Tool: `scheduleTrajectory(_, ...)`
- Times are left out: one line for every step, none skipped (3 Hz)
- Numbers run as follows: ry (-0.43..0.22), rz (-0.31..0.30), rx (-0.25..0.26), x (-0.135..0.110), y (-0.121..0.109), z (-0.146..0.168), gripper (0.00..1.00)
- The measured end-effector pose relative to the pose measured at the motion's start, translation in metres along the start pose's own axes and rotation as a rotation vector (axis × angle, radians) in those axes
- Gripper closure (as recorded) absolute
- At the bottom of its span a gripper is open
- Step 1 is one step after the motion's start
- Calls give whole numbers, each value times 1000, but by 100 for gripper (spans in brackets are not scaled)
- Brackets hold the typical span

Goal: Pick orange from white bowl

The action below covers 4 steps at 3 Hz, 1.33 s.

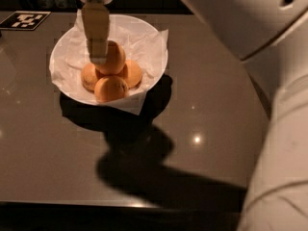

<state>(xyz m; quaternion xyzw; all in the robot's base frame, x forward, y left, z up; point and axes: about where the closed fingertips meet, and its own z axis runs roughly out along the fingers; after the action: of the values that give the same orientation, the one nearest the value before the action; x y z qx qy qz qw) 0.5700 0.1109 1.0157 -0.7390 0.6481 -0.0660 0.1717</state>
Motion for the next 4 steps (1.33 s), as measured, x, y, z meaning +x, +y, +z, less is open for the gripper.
scheduleTrajectory(-25, -6, 22, -10, -6, 1, 0)
scheduleTrajectory(-47, 50, 2, 0, -7, 15, 0)
scheduleTrajectory(-59, 129, -47, 20, -2, 35, 0)
scheduleTrajectory(-67, 177, -82, 30, 2, 46, 0)
